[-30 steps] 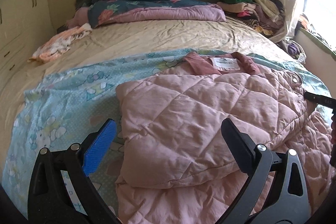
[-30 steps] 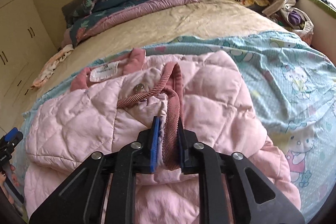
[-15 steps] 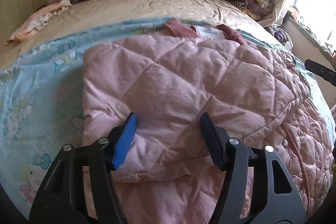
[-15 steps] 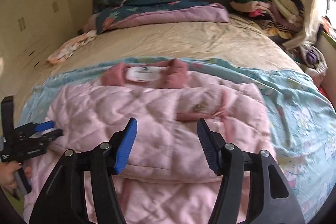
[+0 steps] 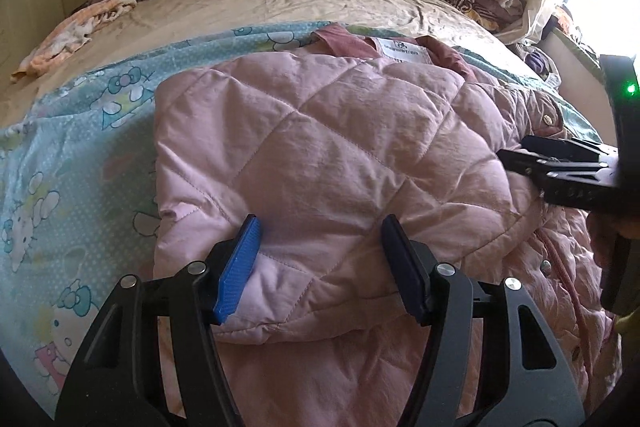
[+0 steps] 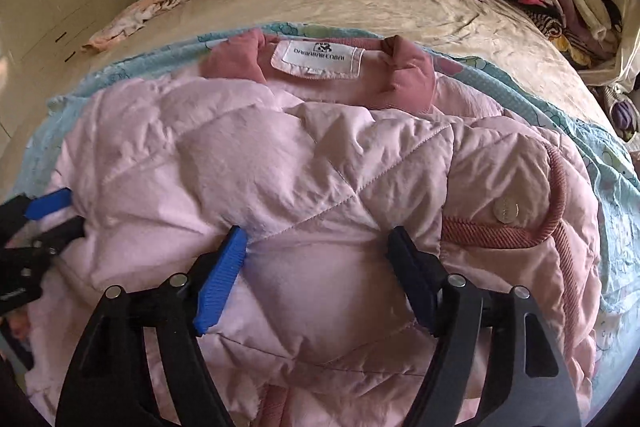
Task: Fold large clothes
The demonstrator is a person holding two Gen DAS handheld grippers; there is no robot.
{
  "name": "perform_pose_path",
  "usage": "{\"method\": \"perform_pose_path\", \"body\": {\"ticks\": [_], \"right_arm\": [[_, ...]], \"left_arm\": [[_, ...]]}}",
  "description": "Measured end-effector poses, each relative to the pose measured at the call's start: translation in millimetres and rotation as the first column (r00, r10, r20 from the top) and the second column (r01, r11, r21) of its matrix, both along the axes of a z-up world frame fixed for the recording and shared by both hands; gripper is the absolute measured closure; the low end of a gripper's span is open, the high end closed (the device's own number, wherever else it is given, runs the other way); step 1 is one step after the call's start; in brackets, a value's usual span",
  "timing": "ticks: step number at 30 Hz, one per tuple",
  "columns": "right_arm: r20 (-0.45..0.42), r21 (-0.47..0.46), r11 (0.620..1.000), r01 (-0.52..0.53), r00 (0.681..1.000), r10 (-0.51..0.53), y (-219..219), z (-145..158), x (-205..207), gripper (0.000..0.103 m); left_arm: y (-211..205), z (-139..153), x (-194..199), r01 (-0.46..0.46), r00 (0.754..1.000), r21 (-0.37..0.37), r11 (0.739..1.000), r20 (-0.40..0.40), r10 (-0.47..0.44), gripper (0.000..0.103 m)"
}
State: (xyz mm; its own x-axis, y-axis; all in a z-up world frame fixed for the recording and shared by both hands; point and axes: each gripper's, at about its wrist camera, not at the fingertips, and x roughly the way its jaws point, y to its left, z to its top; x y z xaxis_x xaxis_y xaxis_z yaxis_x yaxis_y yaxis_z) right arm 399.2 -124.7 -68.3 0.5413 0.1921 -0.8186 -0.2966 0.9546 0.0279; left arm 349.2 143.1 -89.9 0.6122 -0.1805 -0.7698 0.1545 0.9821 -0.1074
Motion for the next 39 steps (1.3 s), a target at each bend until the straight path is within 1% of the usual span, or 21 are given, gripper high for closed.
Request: {"method": "perform_pose_path", "body": {"ticks": [2,7,11,17,23,24,25,27,28,31,35,39], "right_arm": [[0.011,0.0,1.0,0.005,1.0,-0.005,1,-4,-1,0.03],[0.032,0.036,0.999,0.023,0.999,-0.024,-3,-9,-4,0.03],[0.035,0.05,0.998,0.042,0.998,-0.044,-7,-7,-9,0.03],[0.029,0.076,0.996,0.056,0.998,-0.058,-12,0,-21,0.029],[0.014,0.126,0.99,0.068,0.997,-0.07,-20,10,-38,0.018],[0.012,0.135,0.988,0.07,0.997,-0.072,-21,11,-39,0.016],[0.01,0.148,0.986,0.071,0.997,-0.073,-22,14,-43,0.014],[0.006,0.159,0.985,0.075,0.997,-0.077,-24,17,-48,0.008],[0.003,0.166,0.983,0.075,0.997,-0.077,-25,18,-50,0.006],[0.003,0.166,0.982,0.091,0.996,-0.093,-27,24,-58,0.005],[-0.022,0.209,0.968,0.137,0.99,-0.136,-41,27,-66,0.005],[0.002,0.2,0.966,0.163,0.986,-0.166,-50,34,-76,0.004]], "left_arm": [[0,1,0,-0.001,1.0,-0.002,1.0,-0.001,0.001,0.049],[-1,6,-1,-0.01,1.0,-0.012,1.0,-0.006,0.01,0.05],[-2,11,-3,-0.024,1.0,-0.017,1.0,-0.012,0.024,0.047],[-8,18,-6,-0.015,1.0,-0.016,1.0,-0.007,0.014,0.035],[-16,26,-10,0.001,1.0,-0.026,1.0,0.008,-0.001,0.023],[-17,27,-11,0.0,1.0,-0.029,1.0,0.011,0.0,0.02],[-18,29,-12,-0.001,1.0,-0.031,1.0,0.008,0.001,0.015],[-21,31,-14,0.004,1.0,-0.025,1.0,0.004,-0.004,0.01],[-23,32,-15,0.009,1.0,-0.018,1.0,0.008,-0.009,0.01],[-27,36,-17,0.015,1.0,0.008,1.0,0.017,-0.015,0.01],[-27,39,-19,-0.002,1.0,0.007,1.0,0.023,0.002,0.009],[-27,46,-21,-0.01,0.999,0.031,0.999,0.037,0.009,0.009]]}}
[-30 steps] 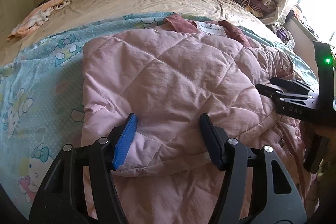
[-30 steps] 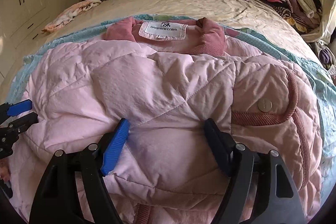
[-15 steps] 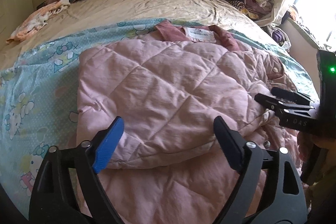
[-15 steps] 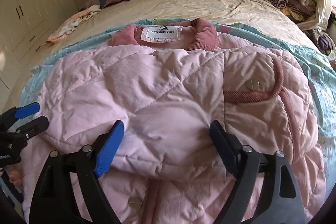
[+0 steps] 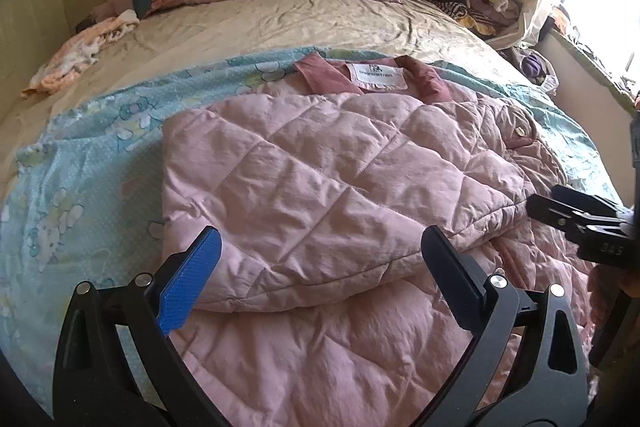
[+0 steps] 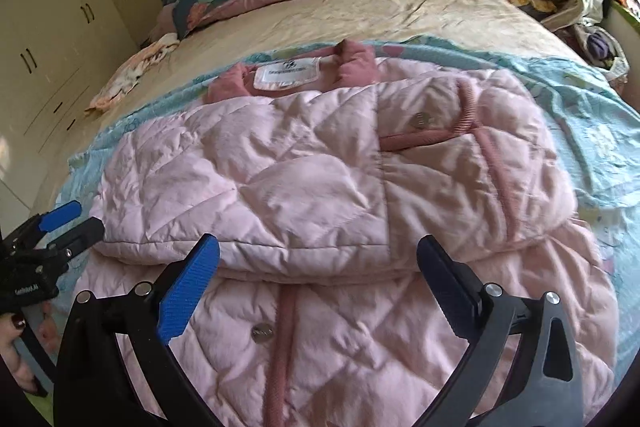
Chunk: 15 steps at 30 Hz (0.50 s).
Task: Fold large clothes
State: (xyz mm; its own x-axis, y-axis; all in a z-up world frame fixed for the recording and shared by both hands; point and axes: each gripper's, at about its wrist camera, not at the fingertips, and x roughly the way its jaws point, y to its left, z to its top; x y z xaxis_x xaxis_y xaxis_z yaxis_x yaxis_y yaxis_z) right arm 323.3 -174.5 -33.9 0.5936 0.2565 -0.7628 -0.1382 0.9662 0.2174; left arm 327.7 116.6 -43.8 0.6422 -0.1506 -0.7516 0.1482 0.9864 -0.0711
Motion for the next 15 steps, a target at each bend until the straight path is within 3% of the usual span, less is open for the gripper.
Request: {"method": "perform_pose_path", "body": {"ticks": [5,9,15], "right_arm": [[0.038,0.017,1.0,0.022,0.999,-0.023,-11,16,-14,0.004],[0.07,0.03,0.999,0.023,0.997,-0.025,-14,33,-24,0.004],[0.119,0.029,1.0,0.006,0.993,-0.009,-14,56,-42,0.004]], "left_arm": [[2,11,-4,-0.014,1.0,-0.016,1.0,0.013,0.014,0.009],[-3,22,-13,0.0,0.999,0.022,1.0,0.034,-0.001,0.009],[-11,43,-33,0.0,0.996,0.024,1.0,0.086,-0.002,0.009]]}}
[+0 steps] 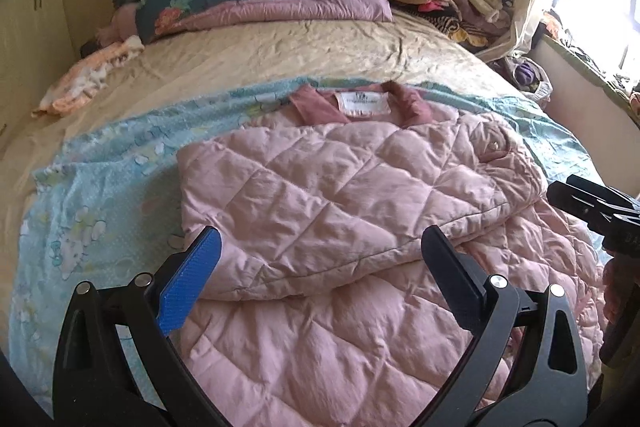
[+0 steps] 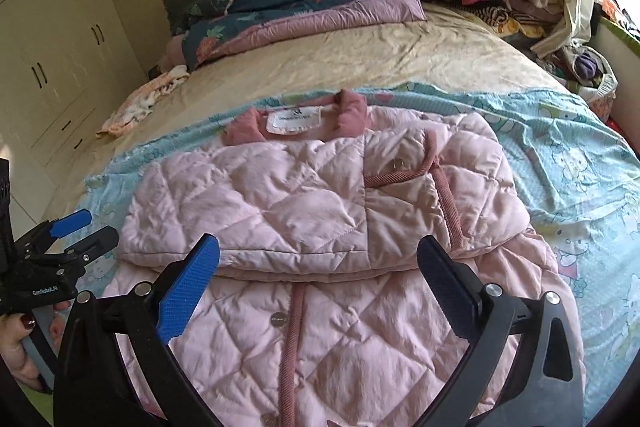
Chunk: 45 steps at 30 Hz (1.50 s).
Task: Fold large clothes
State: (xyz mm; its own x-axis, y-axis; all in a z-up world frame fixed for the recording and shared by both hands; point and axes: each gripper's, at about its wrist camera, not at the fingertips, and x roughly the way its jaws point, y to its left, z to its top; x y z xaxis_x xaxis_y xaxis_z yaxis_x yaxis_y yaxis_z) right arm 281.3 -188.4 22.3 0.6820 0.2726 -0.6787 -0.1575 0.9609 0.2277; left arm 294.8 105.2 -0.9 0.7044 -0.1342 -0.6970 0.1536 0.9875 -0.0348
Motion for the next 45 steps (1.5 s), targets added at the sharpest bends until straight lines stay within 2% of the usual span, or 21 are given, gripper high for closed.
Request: {"method": "perform_pose_path", "body": {"ticks": [6,10,21,32,45], "right_arm": [[0.027,0.02,1.0,-0.012,1.0,0.012,-1,17,-18,0.004],[0.044,0.031,0.999,-0.012,0.999,0.01,-5,27,-30,0.004],[0.094,0.04,0.999,-0.019,0.995,0.015,-21,52,-66,0.004],[0.15,0.043,0.999,-0.021,0.989,0.014,-38,77,-106,0.004],[0.193,0.042,0.998,-0.039,0.981,0.03,-49,92,-143,0.004]], "left_arm": [[-11,17,-28,0.021,0.999,0.013,1.0,0.045,-0.022,0.009],[-13,24,-44,0.015,0.998,-0.011,1.0,0.055,-0.015,0.009],[-11,42,-84,-0.065,0.994,-0.087,0.994,0.086,0.072,0.009],[-24,69,-119,-0.066,0.987,-0.081,0.994,0.138,0.077,0.009],[-25,81,-157,-0.09,0.98,-0.068,0.994,0.172,0.1,0.009]]}}
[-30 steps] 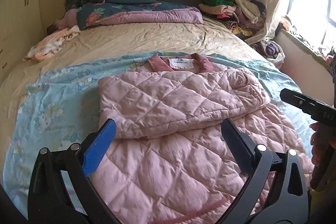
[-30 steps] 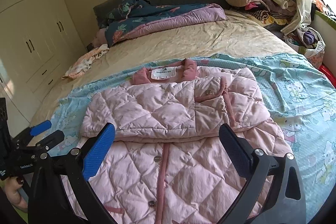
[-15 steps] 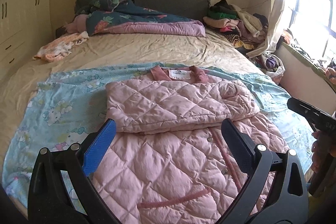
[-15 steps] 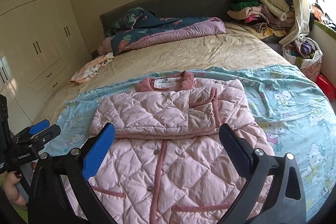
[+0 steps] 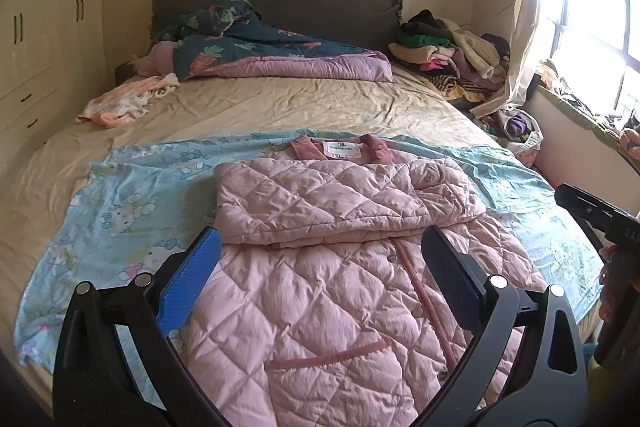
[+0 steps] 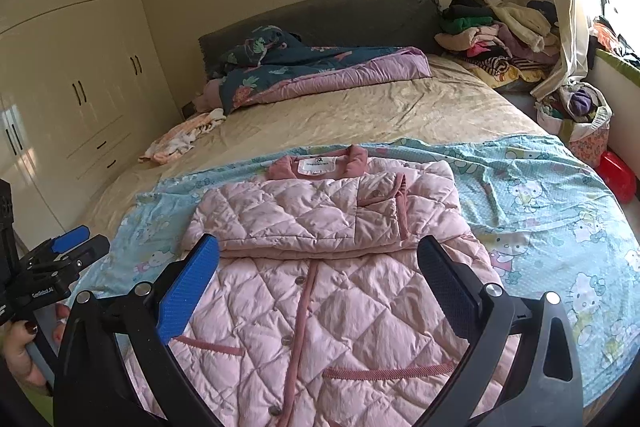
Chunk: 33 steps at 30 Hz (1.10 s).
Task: Fold large clothes
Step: 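Move both tools back toward the ribbed hem of the jacket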
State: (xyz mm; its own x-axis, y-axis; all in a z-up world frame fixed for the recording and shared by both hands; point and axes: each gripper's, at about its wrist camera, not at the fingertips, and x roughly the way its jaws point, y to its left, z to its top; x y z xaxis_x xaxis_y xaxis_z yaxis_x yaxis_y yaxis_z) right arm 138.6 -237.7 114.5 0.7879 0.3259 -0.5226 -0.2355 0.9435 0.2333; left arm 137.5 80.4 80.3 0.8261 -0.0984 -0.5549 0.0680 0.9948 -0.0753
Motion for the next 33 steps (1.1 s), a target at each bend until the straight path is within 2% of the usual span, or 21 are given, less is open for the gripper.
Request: {"method": "perform_pose_path", "body": {"ticks": [11,21,33], "right_arm": [[0.028,-0.012,1.0,-0.019,0.999,0.019,-15,4,-27,0.004],[0.01,-0.031,1.0,0.0,1.0,0.001,-30,-11,-44,0.004],[-0.019,-0.054,0.998,0.024,1.0,-0.025,-44,-29,-55,0.004]], "left_arm": [[-3,-5,-32,-0.027,1.0,0.027,0.999,0.013,0.027,0.009],[10,-31,-48,-0.086,0.996,0.037,0.996,-0.031,0.087,0.009],[21,-56,-58,-0.107,0.991,0.034,0.994,-0.078,0.109,0.009]]}}
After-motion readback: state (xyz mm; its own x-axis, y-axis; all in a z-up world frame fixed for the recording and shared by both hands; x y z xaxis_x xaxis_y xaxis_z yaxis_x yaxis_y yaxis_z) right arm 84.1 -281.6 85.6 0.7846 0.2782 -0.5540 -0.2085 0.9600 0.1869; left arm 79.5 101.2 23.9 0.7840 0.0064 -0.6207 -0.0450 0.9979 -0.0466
